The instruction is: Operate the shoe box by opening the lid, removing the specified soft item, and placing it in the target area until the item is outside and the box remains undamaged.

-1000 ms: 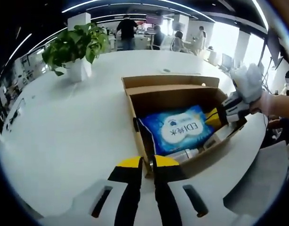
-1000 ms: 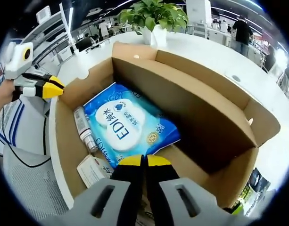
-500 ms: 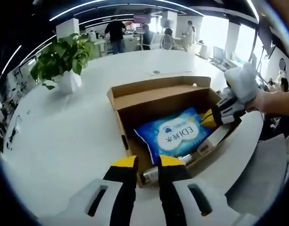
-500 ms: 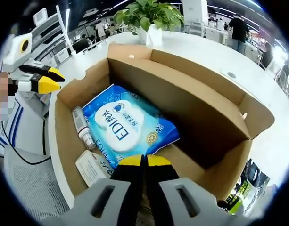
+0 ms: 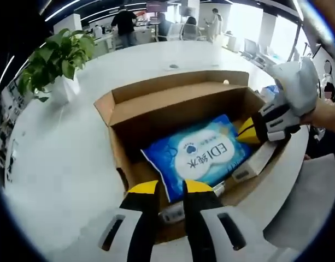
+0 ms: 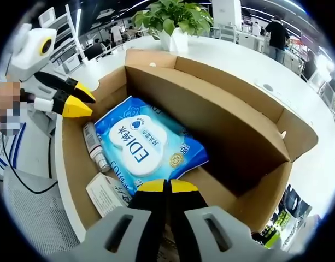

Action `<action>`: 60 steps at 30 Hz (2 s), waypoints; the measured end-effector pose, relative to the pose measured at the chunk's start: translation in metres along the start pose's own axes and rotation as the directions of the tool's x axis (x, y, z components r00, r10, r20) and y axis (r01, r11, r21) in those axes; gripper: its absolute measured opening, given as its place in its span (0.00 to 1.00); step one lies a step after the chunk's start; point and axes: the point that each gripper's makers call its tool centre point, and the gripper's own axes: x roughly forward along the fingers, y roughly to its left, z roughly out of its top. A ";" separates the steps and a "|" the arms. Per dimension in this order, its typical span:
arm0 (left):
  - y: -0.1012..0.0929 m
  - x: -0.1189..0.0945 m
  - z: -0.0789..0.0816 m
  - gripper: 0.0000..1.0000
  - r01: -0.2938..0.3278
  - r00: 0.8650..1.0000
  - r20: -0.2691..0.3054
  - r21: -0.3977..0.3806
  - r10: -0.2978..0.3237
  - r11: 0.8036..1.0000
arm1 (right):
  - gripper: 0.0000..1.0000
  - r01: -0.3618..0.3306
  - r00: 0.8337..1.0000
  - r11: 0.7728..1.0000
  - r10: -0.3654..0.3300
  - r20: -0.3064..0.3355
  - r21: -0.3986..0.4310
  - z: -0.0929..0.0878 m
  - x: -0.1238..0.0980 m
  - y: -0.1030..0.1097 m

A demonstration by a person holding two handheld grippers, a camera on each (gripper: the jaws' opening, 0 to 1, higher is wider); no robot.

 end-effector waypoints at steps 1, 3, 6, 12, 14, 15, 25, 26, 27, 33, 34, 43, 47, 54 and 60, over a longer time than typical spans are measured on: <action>0.000 0.002 0.000 0.14 0.000 1.000 -0.006 -0.001 0.000 1.000 | 0.00 0.001 1.000 1.000 -0.001 -0.001 -0.002 0.000 0.000 0.000; 0.003 0.008 -0.003 0.15 -0.017 0.999 -0.029 0.006 0.018 1.000 | 0.00 0.002 1.000 1.000 -0.002 -0.002 -0.001 0.000 0.000 0.000; 0.005 0.016 -0.005 0.14 -0.016 0.999 -0.052 0.004 0.017 1.000 | 0.00 0.002 1.000 1.000 -0.002 -0.002 0.003 0.000 0.000 0.000; 0.004 0.031 -0.013 0.10 -0.004 0.995 -0.102 0.031 0.007 1.000 | 0.00 0.013 1.000 1.000 -0.014 -0.010 -0.020 -0.001 0.001 0.000; 0.006 0.034 -0.014 0.09 -0.018 0.992 -0.120 0.051 0.024 0.999 | 0.00 0.016 1.000 1.000 -0.016 -0.011 -0.024 -0.001 0.002 0.000; 0.006 0.035 -0.014 0.06 -0.018 0.992 -0.122 0.056 0.024 0.998 | 0.00 0.017 1.000 1.000 -0.017 -0.012 -0.025 -0.001 0.001 0.000; 0.006 0.035 -0.014 0.05 -0.011 0.989 -0.149 0.084 0.024 0.996 | 0.13 0.030 0.998 0.999 -0.031 -0.059 -0.017 -0.002 0.001 -0.002; 0.006 0.034 -0.014 0.05 -0.011 0.989 -0.146 0.079 0.023 0.997 | 0.14 0.032 0.998 0.999 -0.034 -0.062 -0.023 -0.001 0.002 -0.003; 0.005 0.031 -0.012 0.04 -0.011 0.990 -0.138 0.073 0.021 0.997 | 0.16 0.033 0.997 0.999 -0.035 -0.065 -0.022 -0.001 0.003 -0.004; 0.008 0.027 -0.010 0.08 -0.022 0.992 -0.118 0.086 0.032 0.996 | 0.18 0.032 0.995 0.999 -0.035 -0.093 -0.029 -0.003 0.007 -0.004; 0.009 0.028 -0.009 0.08 -0.021 0.993 -0.115 0.083 0.031 0.996 | 0.19 0.034 0.995 0.999 -0.036 -0.098 -0.023 -0.004 0.007 -0.005; 0.002 0.041 -0.010 0.10 0.003 0.987 -0.160 0.106 0.014 0.994 | 0.13 -0.010 0.993 0.999 0.005 -0.120 -0.038 -0.006 0.012 0.001; 0.004 0.040 -0.012 0.10 0.017 0.986 -0.169 0.072 -0.005 0.997 | 0.14 -0.011 0.992 0.999 0.007 -0.123 -0.033 -0.006 0.013 0.000; 0.002 0.037 -0.015 0.10 0.010 0.988 -0.154 0.092 0.005 0.996 | 0.12 -0.003 0.993 1.000 0.000 -0.119 -0.025 -0.007 0.012 0.001; 0.001 0.026 -0.012 0.10 0.014 0.993 -0.122 0.101 -0.002 0.995 | 0.12 -0.004 0.993 1.000 0.001 -0.117 -0.018 -0.007 0.012 0.001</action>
